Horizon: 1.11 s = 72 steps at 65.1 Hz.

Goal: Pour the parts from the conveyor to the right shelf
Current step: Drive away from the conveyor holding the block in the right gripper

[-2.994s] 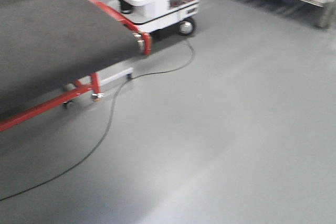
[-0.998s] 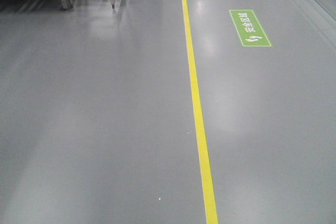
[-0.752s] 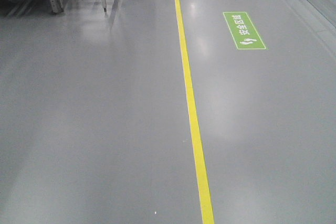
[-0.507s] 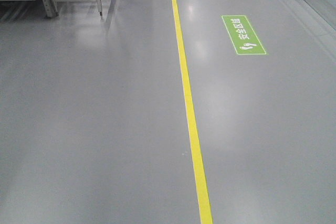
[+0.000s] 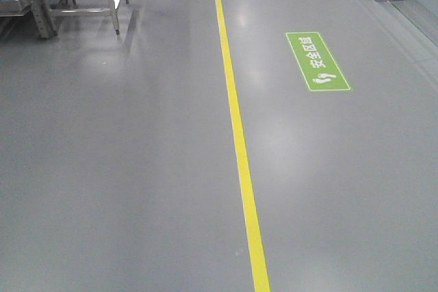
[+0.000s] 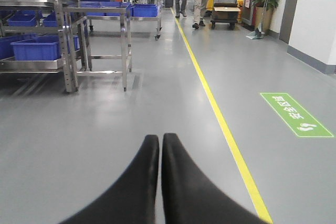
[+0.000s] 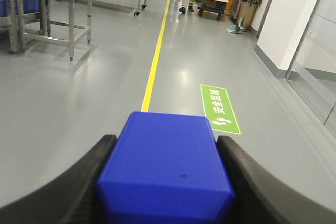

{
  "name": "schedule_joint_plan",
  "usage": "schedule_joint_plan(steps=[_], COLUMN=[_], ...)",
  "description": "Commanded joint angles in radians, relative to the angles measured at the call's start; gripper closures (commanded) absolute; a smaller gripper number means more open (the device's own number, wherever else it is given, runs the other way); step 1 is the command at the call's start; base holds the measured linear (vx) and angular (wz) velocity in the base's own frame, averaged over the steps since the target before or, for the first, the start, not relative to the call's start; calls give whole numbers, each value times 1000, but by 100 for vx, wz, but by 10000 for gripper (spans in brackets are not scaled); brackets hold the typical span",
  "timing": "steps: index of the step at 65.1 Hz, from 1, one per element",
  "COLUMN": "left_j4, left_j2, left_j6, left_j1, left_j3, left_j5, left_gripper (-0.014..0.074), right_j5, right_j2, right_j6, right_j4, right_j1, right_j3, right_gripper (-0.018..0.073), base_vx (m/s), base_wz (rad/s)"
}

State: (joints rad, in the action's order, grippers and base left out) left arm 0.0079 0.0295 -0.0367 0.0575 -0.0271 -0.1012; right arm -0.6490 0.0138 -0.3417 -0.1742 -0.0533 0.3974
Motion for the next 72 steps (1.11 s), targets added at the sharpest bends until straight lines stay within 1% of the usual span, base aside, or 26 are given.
schedule_joint_plan(steps=[1, 38, 72], left_j4=[-8, -8, -8], left_j2=[18, 18, 18], left_j6=[-8, -8, -8], left_j1=[-1, -1, -1], left_j3=[20, 20, 20], left_j5=[80, 80, 80], left_gripper=[602, 602, 602], right_j5=[85, 85, 85], right_j2=[-24, -24, -24], right_j6=[-8, -8, -8], right_j4=[-8, -8, -8], right_j1=[3, 3, 3], right_j3=[22, 22, 22], right_gripper=[564, 564, 564], base_vx=[58, 63, 71], base_wz=[-7, -6, 4])
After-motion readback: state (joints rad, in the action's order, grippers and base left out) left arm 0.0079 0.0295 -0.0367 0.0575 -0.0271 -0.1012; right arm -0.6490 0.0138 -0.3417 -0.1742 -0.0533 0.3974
